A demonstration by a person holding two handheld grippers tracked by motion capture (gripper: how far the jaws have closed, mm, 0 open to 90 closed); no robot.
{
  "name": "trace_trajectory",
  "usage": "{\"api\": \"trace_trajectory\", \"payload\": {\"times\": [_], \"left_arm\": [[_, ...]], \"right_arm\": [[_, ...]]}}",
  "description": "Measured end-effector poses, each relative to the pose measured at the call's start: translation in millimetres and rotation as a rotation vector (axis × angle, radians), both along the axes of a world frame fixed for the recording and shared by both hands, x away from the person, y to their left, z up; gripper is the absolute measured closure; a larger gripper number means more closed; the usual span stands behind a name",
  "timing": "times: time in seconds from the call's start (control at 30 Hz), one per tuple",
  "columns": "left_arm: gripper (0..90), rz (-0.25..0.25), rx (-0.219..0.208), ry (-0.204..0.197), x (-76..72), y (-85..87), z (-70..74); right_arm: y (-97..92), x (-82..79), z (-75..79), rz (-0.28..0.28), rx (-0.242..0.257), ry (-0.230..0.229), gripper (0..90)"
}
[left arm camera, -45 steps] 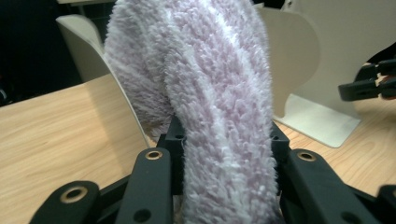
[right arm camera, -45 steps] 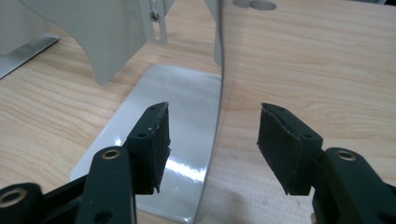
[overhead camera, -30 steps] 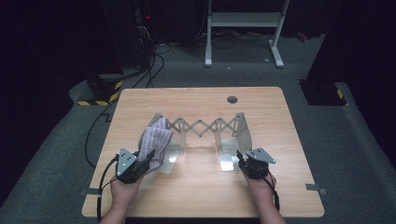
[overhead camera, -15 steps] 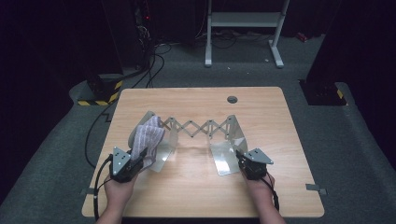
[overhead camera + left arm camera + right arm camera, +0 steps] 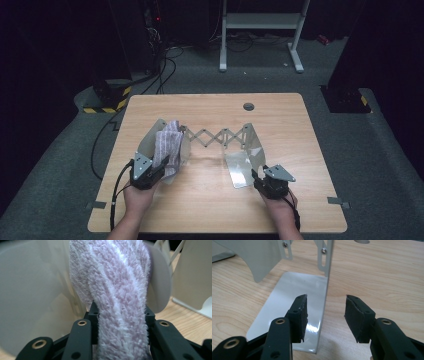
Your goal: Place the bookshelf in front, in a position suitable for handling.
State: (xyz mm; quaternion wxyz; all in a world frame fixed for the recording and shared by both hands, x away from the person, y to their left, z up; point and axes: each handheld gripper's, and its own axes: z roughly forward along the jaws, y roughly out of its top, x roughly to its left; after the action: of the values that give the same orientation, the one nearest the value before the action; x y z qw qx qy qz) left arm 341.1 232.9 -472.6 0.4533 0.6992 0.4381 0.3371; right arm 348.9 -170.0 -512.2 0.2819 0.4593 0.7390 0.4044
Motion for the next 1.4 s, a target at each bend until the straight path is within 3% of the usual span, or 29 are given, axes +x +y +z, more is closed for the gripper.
{"api": "trace_trajectory", "payload": {"times": [0.07,0.1,0.13,0.23,0.27,0.3,0.4,0.6,0.73,0.8,1.07,1.17,1.4], "left_arm": [[64.5,-0.005,0.022,0.036,4.8,-3.4,-7.8],[64.6,-0.014,0.054,0.076,8.7,-7.3,-16.5],[64.5,-0.014,0.054,0.076,8.7,-7.3,-16.5],[64.5,-0.043,0.148,0.164,14.5,-17.5,-37.6],[64.4,-0.043,0.148,0.164,14.5,-17.5,-37.6],[64.4,-0.057,0.190,0.196,15.1,-23.5,-45.8],[64.3,-0.067,0.197,0.198,14.5,-27.3,-49.7],[64.2,-0.086,0.154,0.184,9.6,-28.7,-44.2],[64.2,-0.096,0.107,0.150,4.9,-27.6,-34.2],[64.2,-0.104,0.064,0.119,1.5,-25.2,-24.6],[64.2,-0.123,0.043,0.042,-0.1,-22.0,0.7],[64.1,-0.124,0.047,0.000,2.5,-21.4,16.1],[64.1,-0.127,0.076,-0.038,10.4,-24.1,35.2]], "right_arm": [[-2.6,-1.8,-0.4,-0.011,0.003,0.004,52.8],[-4.6,-2.5,-0.5,-0.018,0.005,0.003,52.8],[-4.6,-2.5,-0.5,-0.018,0.005,0.003,52.8],[-3.6,-1.7,-0.5,-0.014,0.010,0.004,52.6],[-2.5,-1.2,-0.7,-0.010,0.008,0.005,52.5],[-1.3,-0.6,-0.8,-0.006,0.005,0.005,52.4],[0.8,0.6,-0.9,0.001,0.002,0.005,52.3],[4.8,5.5,-2.1,0.014,-0.003,0.007,52.0],[5.7,6.2,-2.3,0.015,-0.004,0.009,51.9],[5.8,5.7,-2.1,0.013,-0.004,0.010,51.8],[4.5,5.1,-2.6,0.013,-0.010,0.006,51.4],[4.5,4.8,-2.5,0.011,-0.007,0.007,51.3],[4.1,4.8,-3.0,0.009,-0.010,0.007,51.3]]}}
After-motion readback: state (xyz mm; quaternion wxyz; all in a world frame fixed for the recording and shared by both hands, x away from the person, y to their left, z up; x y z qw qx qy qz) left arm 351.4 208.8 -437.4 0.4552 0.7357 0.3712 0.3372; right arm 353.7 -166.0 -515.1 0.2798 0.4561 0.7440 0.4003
